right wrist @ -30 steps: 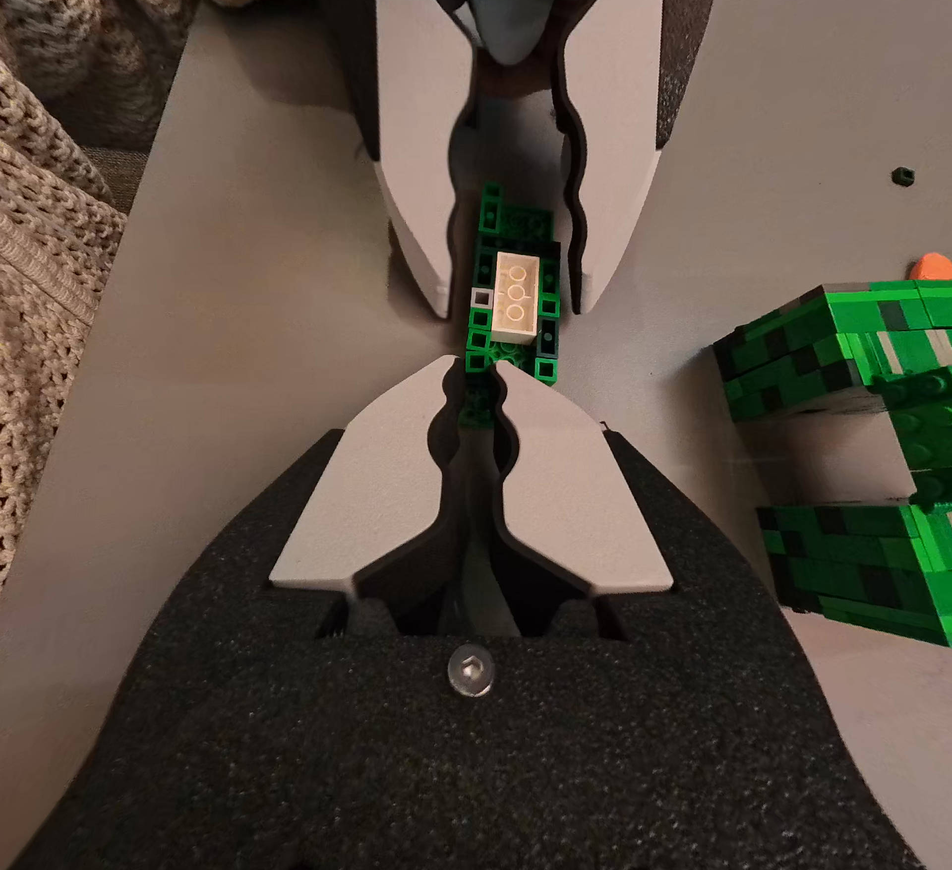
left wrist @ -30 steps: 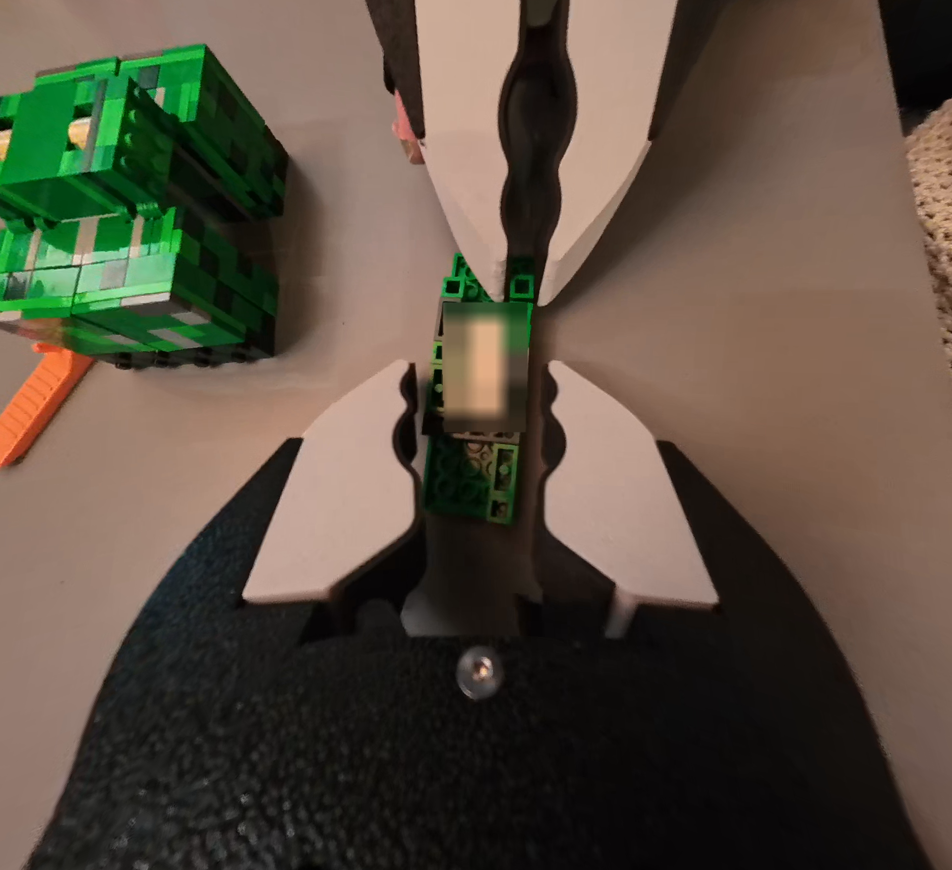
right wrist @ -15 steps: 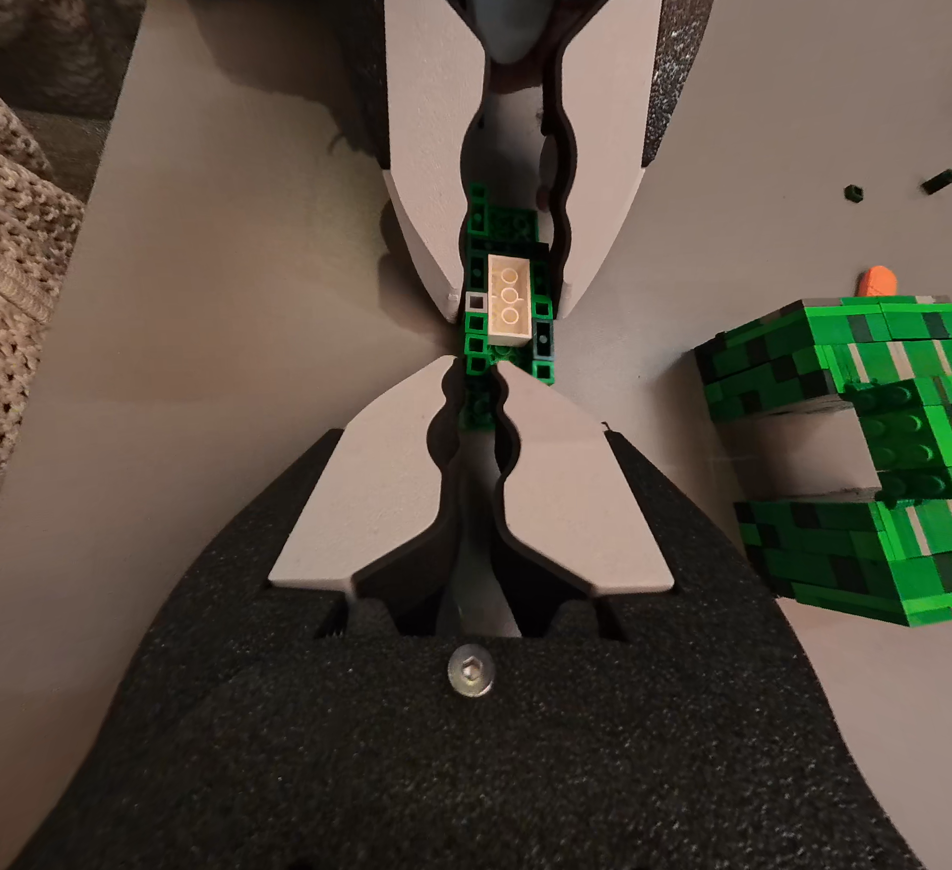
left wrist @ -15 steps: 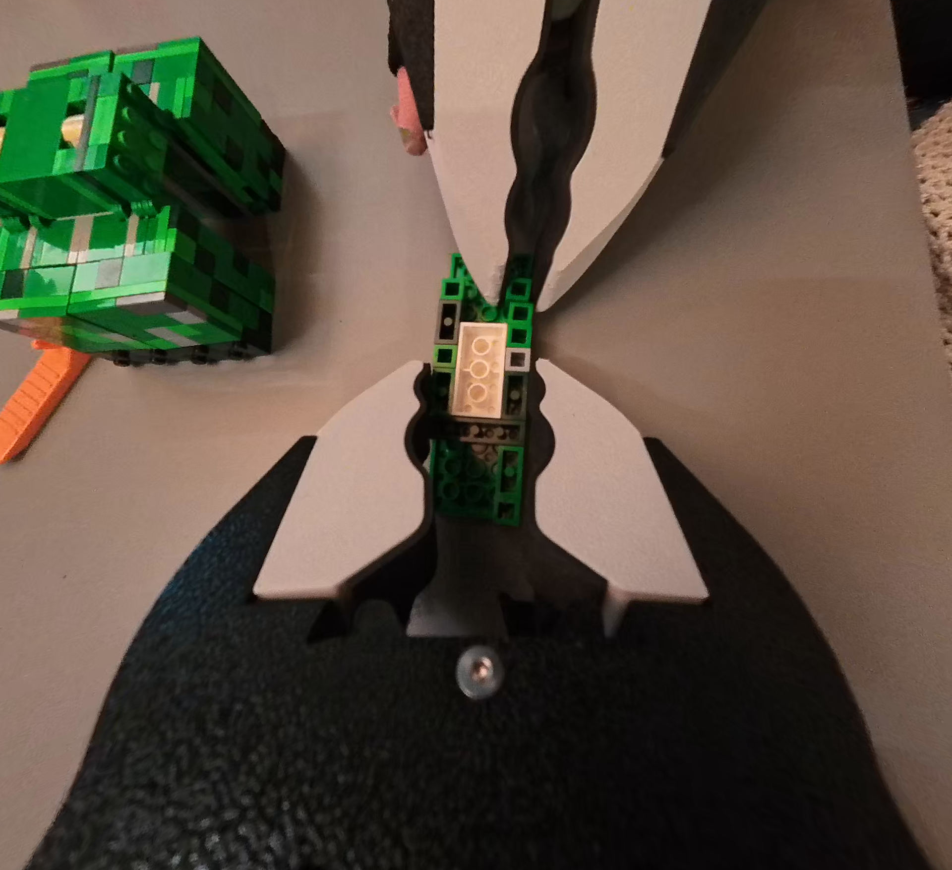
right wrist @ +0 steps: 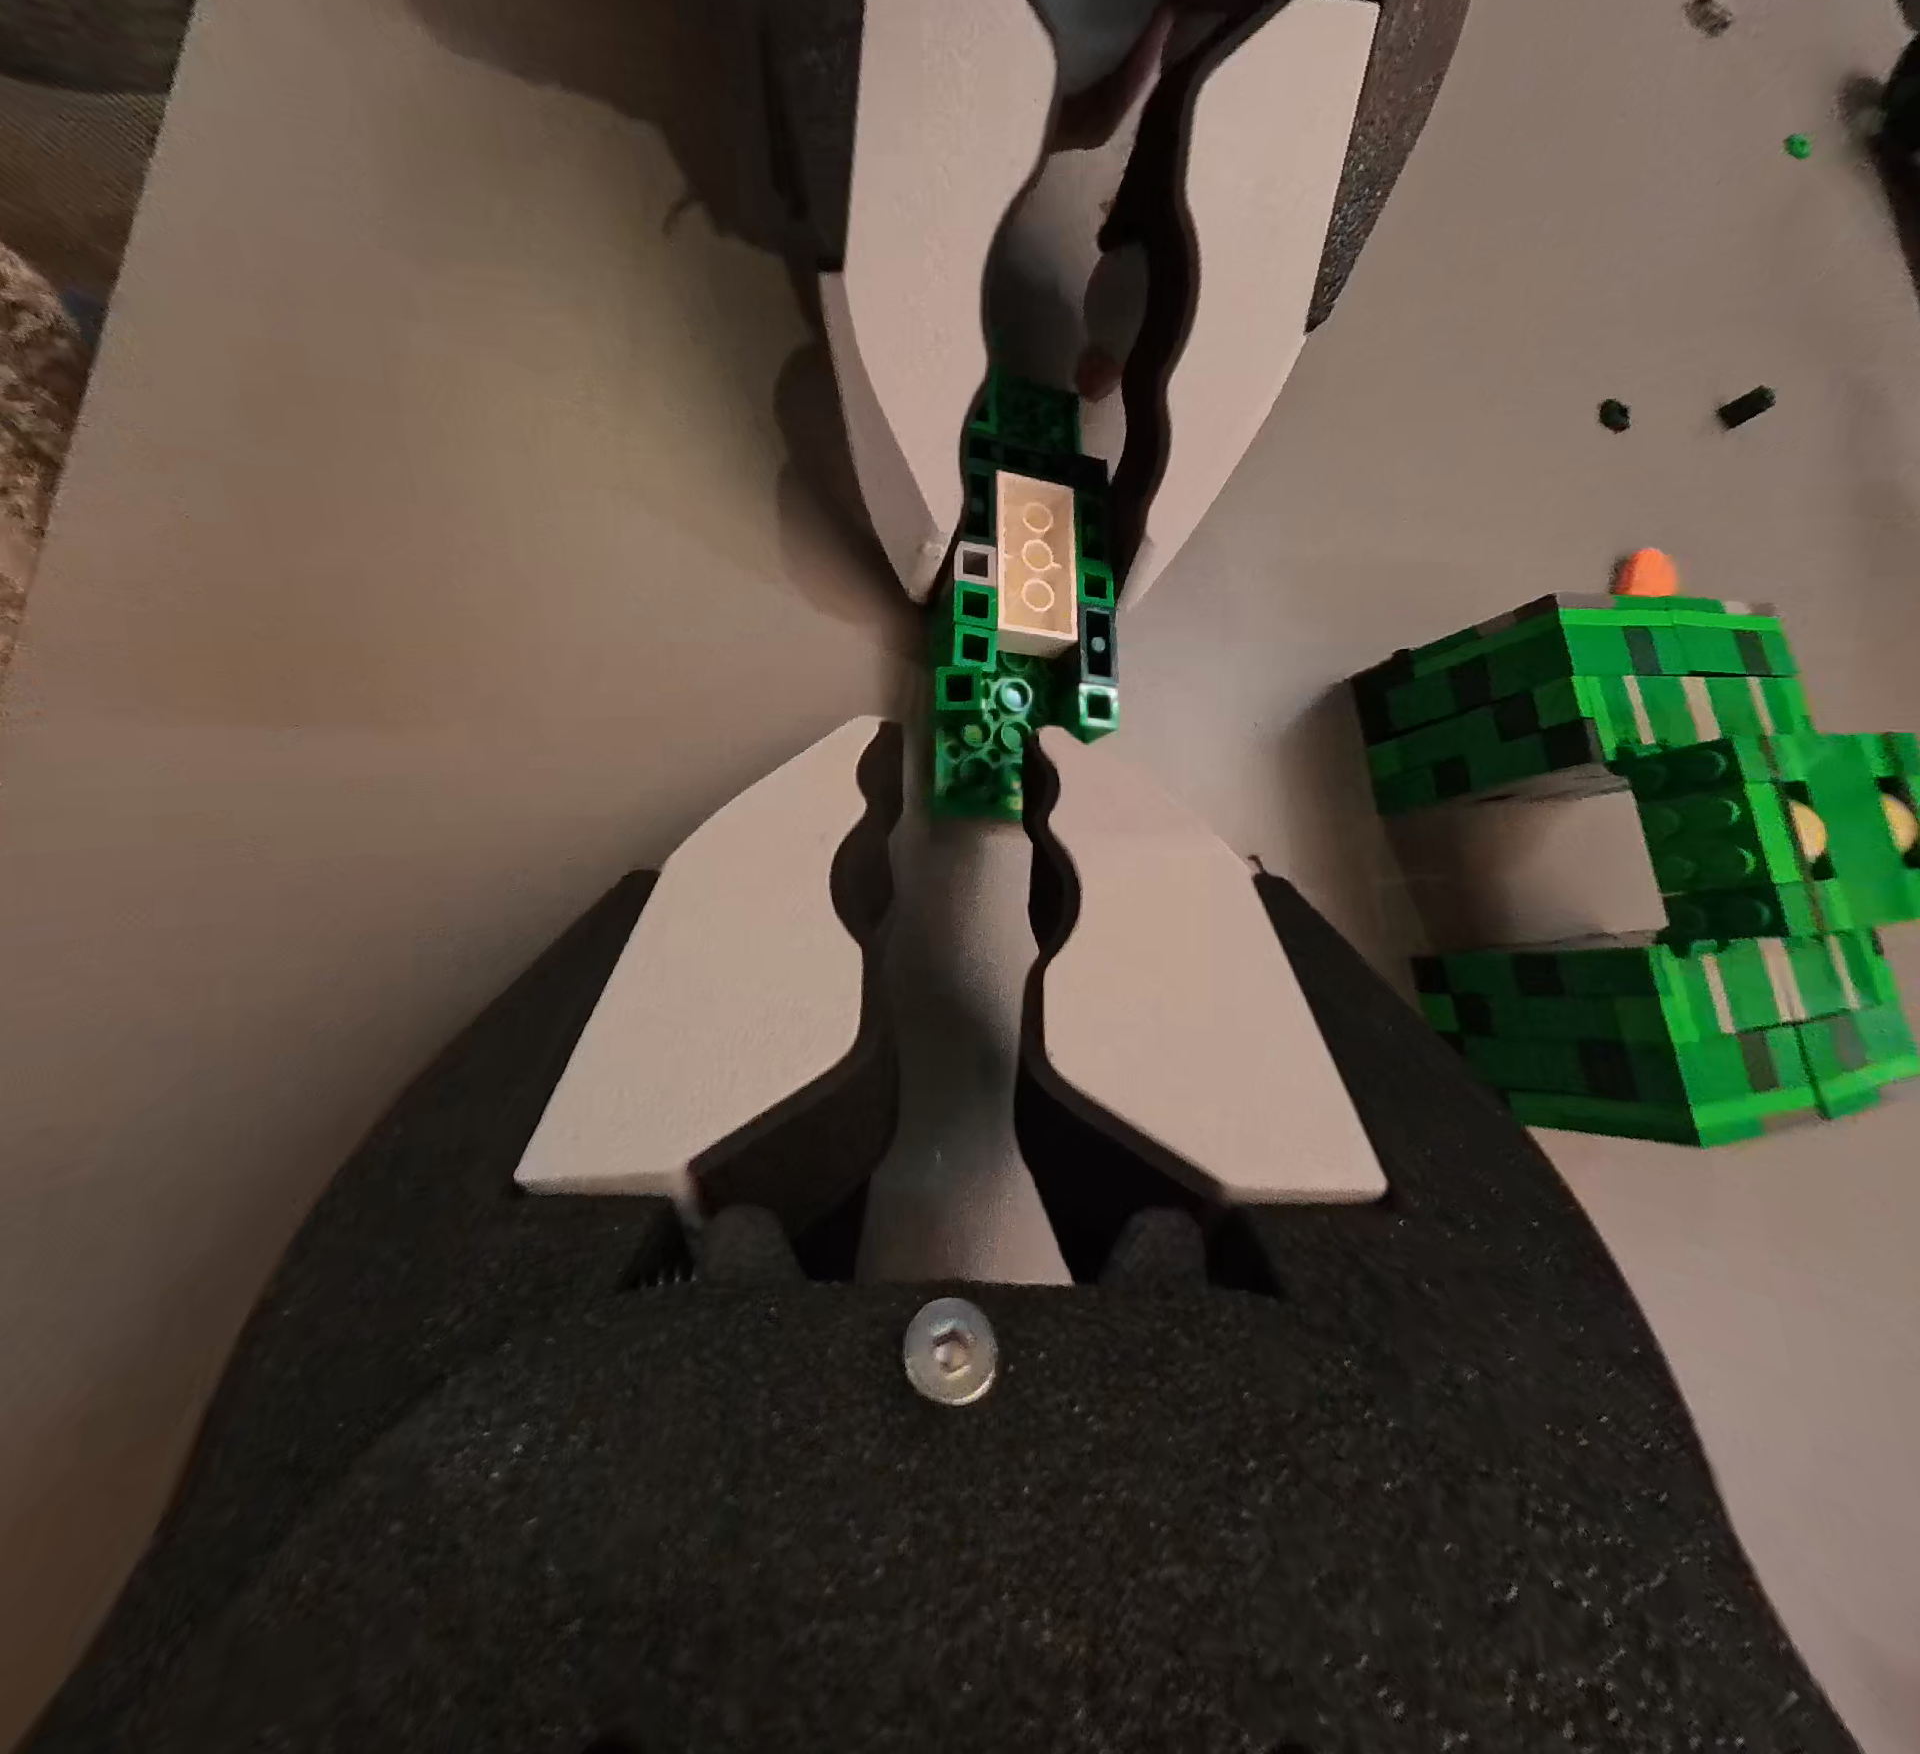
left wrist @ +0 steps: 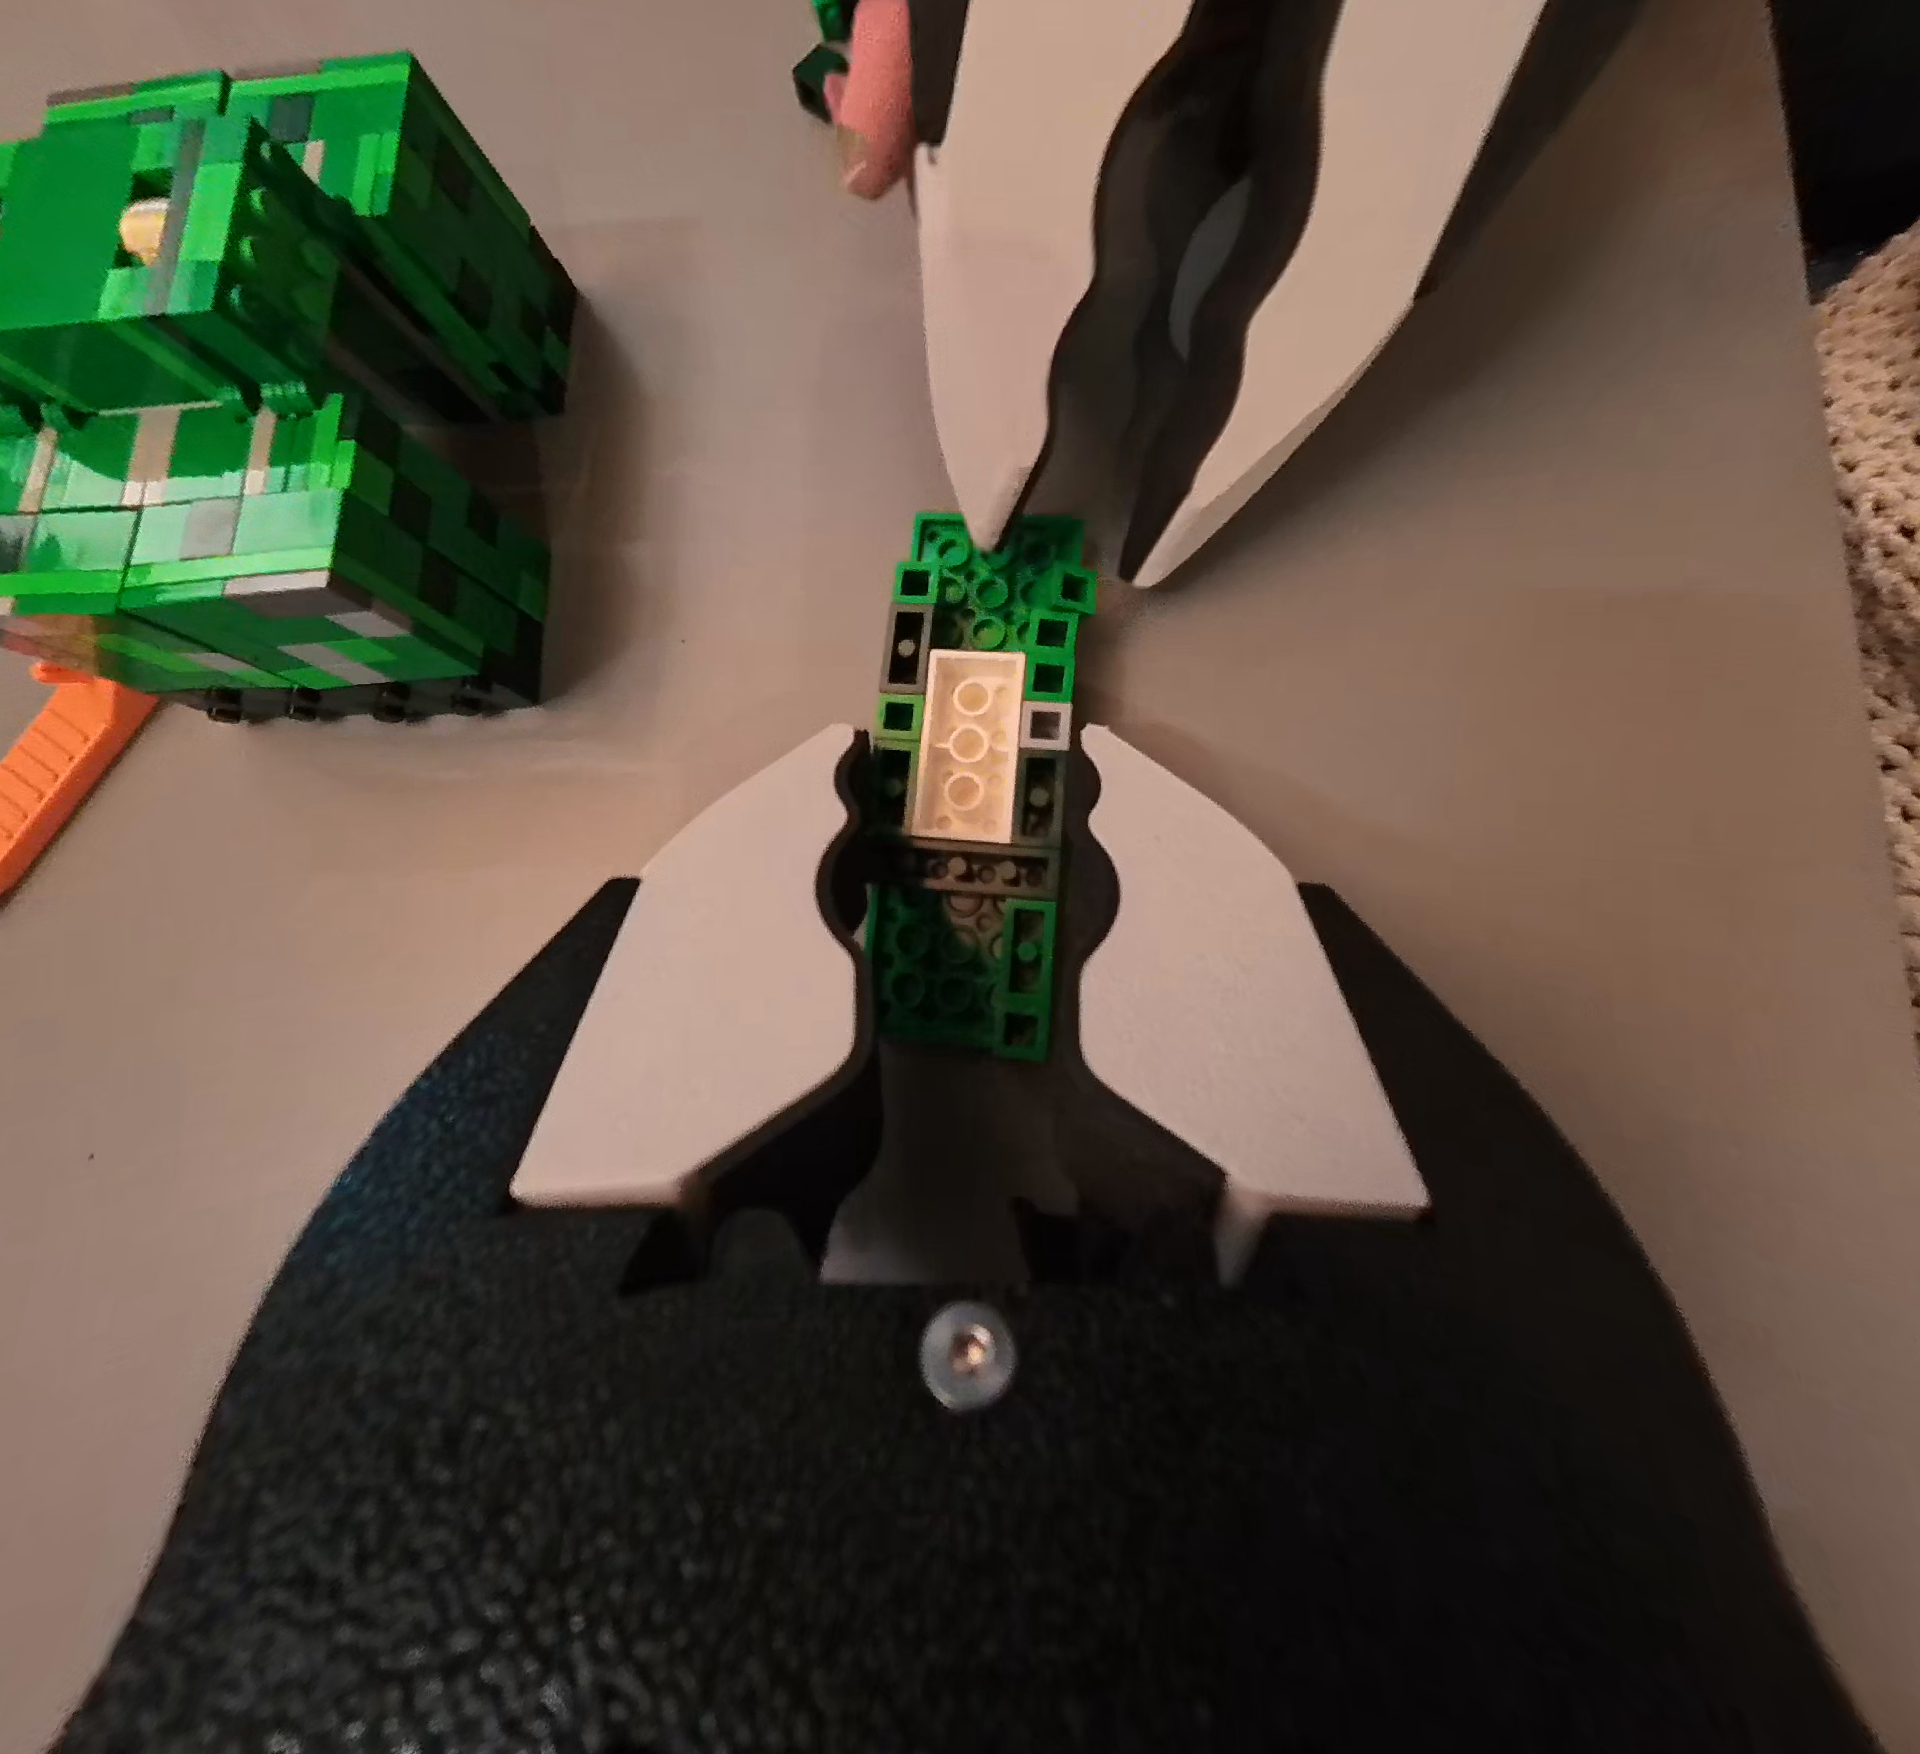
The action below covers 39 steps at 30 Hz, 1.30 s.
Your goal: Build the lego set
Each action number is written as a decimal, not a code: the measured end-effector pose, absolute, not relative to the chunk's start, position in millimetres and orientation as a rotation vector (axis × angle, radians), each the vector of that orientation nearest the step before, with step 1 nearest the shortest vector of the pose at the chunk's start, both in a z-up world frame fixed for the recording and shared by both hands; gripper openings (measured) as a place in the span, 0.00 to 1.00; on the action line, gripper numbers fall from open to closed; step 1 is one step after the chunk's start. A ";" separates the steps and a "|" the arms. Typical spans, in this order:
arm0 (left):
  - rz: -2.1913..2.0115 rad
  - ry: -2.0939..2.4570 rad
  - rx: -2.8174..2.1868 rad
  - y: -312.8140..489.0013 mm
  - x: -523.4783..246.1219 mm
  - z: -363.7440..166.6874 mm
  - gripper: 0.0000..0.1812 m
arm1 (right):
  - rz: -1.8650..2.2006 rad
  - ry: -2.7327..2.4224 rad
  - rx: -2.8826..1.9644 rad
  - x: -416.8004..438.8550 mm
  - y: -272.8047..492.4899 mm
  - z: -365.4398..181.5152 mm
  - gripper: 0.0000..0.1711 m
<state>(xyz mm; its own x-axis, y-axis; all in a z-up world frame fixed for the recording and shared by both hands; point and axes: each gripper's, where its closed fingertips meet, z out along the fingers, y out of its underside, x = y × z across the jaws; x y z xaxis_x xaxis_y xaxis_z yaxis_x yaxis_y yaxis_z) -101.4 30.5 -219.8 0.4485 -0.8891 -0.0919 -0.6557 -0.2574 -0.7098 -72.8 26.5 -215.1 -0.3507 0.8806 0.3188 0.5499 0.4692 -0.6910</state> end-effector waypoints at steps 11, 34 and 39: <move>-0.509 1.048 -2.063 40.8 -107.7 -192.7 0.19 | 0.073 -1.756 -0.706 -76.9 40.5 -167.3 0.22; -0.571 0.944 -2.067 43.2 -103.8 -180.2 0.19 | -0.392 -1.691 -0.494 -94.5 56.0 -170.4 0.10; -0.558 0.963 -2.087 42.4 -102.7 -185.9 0.19 | -0.455 -1.712 -0.439 -93.5 55.4 -174.1 0.10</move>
<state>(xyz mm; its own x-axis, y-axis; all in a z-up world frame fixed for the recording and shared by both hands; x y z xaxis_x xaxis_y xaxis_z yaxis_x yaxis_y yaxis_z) -102.7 42.4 -185.9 0.6208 -0.7807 0.0718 -0.4502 -0.4299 -0.7827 -93.5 55.4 -174.1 -0.1791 0.0415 0.9829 0.5237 0.8498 0.0595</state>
